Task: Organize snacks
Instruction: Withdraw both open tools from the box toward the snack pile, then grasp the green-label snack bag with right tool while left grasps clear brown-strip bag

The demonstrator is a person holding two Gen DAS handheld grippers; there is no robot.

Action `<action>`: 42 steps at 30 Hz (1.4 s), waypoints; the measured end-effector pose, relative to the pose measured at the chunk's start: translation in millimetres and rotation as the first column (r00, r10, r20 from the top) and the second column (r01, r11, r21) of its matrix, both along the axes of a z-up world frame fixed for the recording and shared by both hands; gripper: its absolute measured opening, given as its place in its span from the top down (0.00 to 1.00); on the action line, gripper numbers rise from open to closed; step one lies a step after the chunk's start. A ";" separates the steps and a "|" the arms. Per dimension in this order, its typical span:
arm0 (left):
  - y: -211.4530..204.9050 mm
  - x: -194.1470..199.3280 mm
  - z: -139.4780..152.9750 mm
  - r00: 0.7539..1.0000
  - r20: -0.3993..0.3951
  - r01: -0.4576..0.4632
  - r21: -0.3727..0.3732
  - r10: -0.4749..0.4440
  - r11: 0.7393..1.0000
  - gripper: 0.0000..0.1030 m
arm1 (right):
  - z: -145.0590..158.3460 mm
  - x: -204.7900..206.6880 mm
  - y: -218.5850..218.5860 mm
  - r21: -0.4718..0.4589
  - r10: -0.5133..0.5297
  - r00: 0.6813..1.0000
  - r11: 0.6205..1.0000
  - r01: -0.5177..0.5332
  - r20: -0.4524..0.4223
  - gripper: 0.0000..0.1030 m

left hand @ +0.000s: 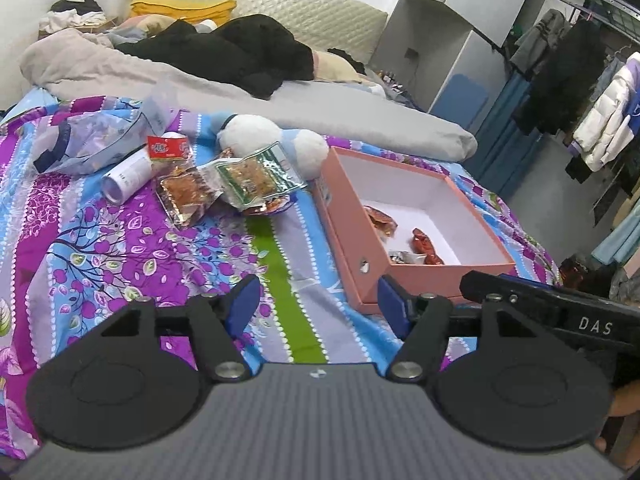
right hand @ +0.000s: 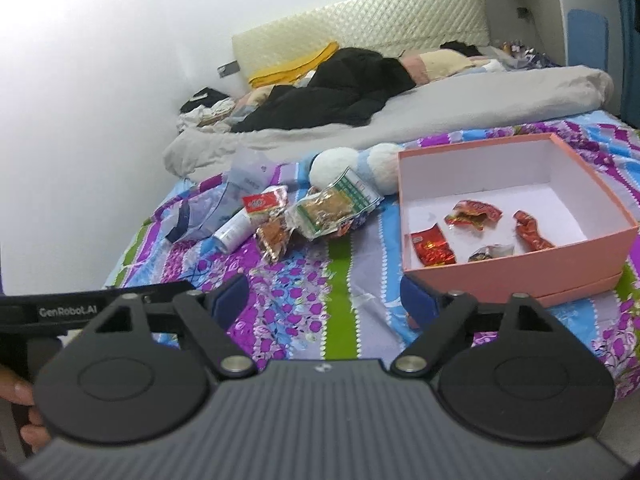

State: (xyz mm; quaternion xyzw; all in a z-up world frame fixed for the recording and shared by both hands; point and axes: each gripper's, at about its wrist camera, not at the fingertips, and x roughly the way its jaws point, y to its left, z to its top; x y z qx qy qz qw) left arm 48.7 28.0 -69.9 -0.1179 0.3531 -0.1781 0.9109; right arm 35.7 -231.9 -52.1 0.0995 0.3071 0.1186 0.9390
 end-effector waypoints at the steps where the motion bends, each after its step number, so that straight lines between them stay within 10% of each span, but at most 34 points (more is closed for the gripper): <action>1: 0.6 3.1 -2.0 1.000 -0.004 -0.004 0.006 0.004 1.000 0.32 | -1.3 1.6 0.6 -0.001 0.000 1.000 1.000 0.000 -0.004 0.18; 18: 17.4 94.7 -65.3 0.992 -0.115 -0.047 0.017 0.049 0.999 0.32 | -34.6 87.6 26.8 0.016 0.094 0.994 0.996 -0.093 -0.053 0.20; 42: 17.9 295.3 -198.5 0.998 -0.031 0.060 0.337 -0.053 0.940 0.26 | -156.4 309.4 81.2 0.124 0.058 0.966 0.992 -0.028 -0.251 0.30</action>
